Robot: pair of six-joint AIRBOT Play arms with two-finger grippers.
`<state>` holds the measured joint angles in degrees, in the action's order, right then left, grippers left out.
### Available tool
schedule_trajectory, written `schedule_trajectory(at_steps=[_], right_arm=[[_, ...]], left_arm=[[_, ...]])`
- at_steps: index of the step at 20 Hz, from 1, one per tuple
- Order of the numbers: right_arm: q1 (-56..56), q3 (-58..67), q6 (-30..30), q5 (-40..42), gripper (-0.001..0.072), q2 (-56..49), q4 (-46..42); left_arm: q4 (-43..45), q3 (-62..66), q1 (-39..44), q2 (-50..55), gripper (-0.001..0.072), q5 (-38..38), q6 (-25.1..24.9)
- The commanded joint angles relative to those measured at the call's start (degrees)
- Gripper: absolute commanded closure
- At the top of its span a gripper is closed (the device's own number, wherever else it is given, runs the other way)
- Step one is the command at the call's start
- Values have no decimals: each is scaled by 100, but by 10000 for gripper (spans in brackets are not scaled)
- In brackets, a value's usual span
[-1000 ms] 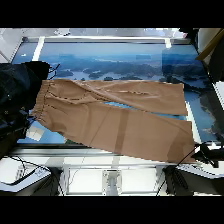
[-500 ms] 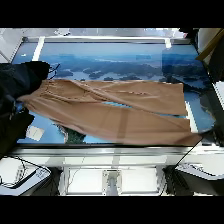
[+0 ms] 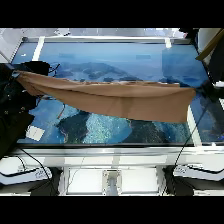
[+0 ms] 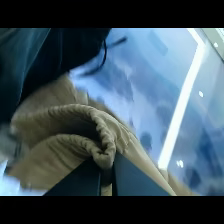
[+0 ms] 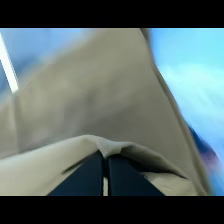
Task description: Fold the clothes and pants, and hang the long-sleeved shirts on hangers.
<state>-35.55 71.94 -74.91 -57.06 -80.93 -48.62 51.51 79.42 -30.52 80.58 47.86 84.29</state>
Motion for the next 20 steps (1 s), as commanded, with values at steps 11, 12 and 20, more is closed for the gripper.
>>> schedule_trajectory(at_steps=[11, 12, 20], right_arm=[[1547, 1137, -1912, 2872, 701, -2256, 42], [1556, 1137, -1917, 2927, 701, -2277, 39], [1552, 1137, -2177, 2841, 701, -2288, -26]], left_arm=[[2070, 684, 911, 2022, 687, -1602, 1261], [2070, 684, 920, 2072, 687, -1624, 1259], [2017, 772, 1158, 2124, 686, -1963, 1263]])
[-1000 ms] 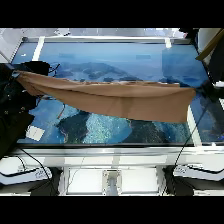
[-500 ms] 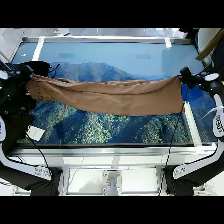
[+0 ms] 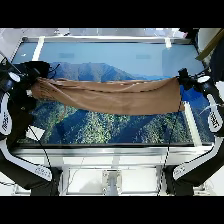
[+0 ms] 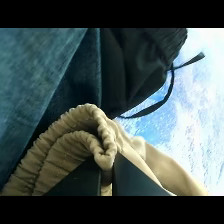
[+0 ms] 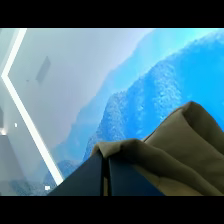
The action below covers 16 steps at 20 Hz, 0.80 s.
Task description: Fold the clothes and pants, and hang the long-sleeved shirts on hangers.
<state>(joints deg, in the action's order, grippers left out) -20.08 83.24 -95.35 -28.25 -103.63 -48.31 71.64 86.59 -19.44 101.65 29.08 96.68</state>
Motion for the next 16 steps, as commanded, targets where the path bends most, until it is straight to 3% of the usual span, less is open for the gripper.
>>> schedule_trajectory(at_steps=[1, 2, 3, 4, 5, 9, 11, 14, 16], right_arm=[[4, 7, -131, -92, 700, -15, -111], [4, 7, -120, -155, 699, 0, -160], [-17, 9, -98, -225, 670, 37, -214], [-83, 52, -98, -380, 498, 109, -306], [-188, 155, -96, -647, 313, 192, -457], [-868, 940, 424, -3069, 279, 496, -1469], [-1161, 1091, 925, -4310, 249, 487, -1482], [-1497, 1088, 1414, -4944, 249, 337, -1019], [-1696, 1091, 1978, -5010, 228, 151, -372]], left_arm=[[-39, 111, 55, 13, 684, 26, 22], [-24, 192, 79, 7, 681, 210, 7], [-11, 308, 76, -22, 596, 452, -131], [-9, 422, 76, -92, 340, 684, -330], [-4, 529, 52, -238, 185, 907, -463], [-11, 702, -114, -1263, 190, 1381, -610], [-33, 702, 81, -1799, 191, 1469, -793], [-28, 699, 927, -2321, 190, 1585, -1766], [-28, 699, 1690, -2422, 190, 1628, -2778]])
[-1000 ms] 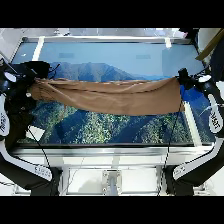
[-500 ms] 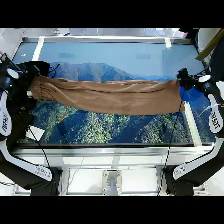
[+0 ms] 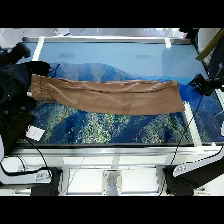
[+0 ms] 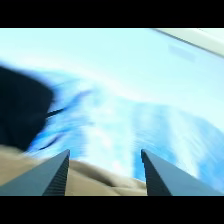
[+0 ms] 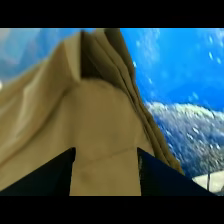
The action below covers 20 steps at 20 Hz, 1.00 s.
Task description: Fold the clothes and pants, and hang the long-sleeved shirts on hangers.
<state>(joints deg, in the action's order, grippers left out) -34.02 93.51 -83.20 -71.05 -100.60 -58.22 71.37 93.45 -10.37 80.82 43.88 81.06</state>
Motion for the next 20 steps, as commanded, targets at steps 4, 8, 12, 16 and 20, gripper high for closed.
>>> schedule_trajectory(at_steps=[4, 8, 12, 16, 20], right_arm=[[-544, 63, 1248, -780, 136, -752, 1263], [-564, 66, 1665, -629, 55, -1231, 1237], [-544, 81, 1672, -474, 57, -1467, 1235], [-442, 103, 1683, -448, 60, -1530, 1228], [-96, 103, 1683, -450, 62, -1550, 1060]], left_arm=[[118, 13, 2192, -116, 202, 118, -1611], [525, 13, 3062, 339, 202, 116, -1613], [522, 13, 3497, 645, 202, 114, -1613], [514, 13, 3587, 710, 202, 118, -1613], [511, 13, 3587, 739, 201, 116, -1611]])
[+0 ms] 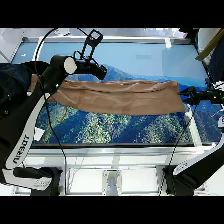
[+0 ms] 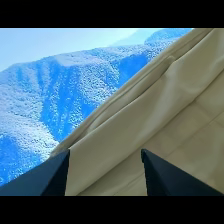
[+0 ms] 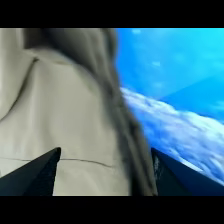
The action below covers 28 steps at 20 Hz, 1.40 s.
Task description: Fold the clothes and pants, and hang the long-sleeved shirts on hangers.
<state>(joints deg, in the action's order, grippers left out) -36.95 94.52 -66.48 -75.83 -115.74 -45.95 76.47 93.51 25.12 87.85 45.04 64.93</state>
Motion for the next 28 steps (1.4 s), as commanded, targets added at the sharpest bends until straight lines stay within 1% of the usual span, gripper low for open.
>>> schedule_trajectory(at_steps=[1, 3, 4, 5, 6, 7, 8, 11, 13, 15, 18, 20, 23, 24, 28], right_arm=[[313, 2, 11, 9, 71, -33, -157], [505, 4, 11, -33, 212, -31, -140], [586, 4, 11, -72, 342, -24, -63], [643, 4, 11, -74, 530, 0, 15], [684, 4, 11, -92, 680, 44, 153], [699, 35, 13, -131, 698, 103, 328], [697, 114, 11, -219, 698, 160, 509], [741, 684, -11, -660, 698, 367, 1239], [933, 1248, -131, -898, 698, 457, 1751], [1307, 1895, -535, -894, 698, 481, 1790], [2037, 2564, -772, -785, 698, 527, 1786], [2597, 2566, -839, -608, 699, 573, 1718], [3528, 2363, -931, -151, 698, 573, 1488], [3882, 2262, -931, 162, 698, 570, 1281], [5309, 1987, -957, 1692, 699, 525, 153]], left_arm=[[2, 7, 37, 59, 202, -2, 0], [-2, 7, 37, 149, 202, -7, 2], [-37, 4, 39, 214, 215, -39, 4], [-151, 4, 55, 299, 281, -92, 4], [-315, 4, 72, 402, 412, -173, 2], [-525, 4, 111, 535, 604, -297, 2], [-748, 4, 175, 693, 682, -431, 0], [-1294, 4, 481, 1259, 682, -553, 2], [-1644, 4, 772, 1676, 682, -555, 2], [-1956, 7, 1069, 2028, 681, -555, 4], [-1794, 11, 1213, 2055, 682, -557, 24], [-1657, 13, 909, 1725, 682, -516, 116], [-979, 13, 44, 892, 682, -184, 754], [-876, 13, -289, 610, 682, -13, 898], [-876, 13, -1622, -317, 682, 538, 925]])
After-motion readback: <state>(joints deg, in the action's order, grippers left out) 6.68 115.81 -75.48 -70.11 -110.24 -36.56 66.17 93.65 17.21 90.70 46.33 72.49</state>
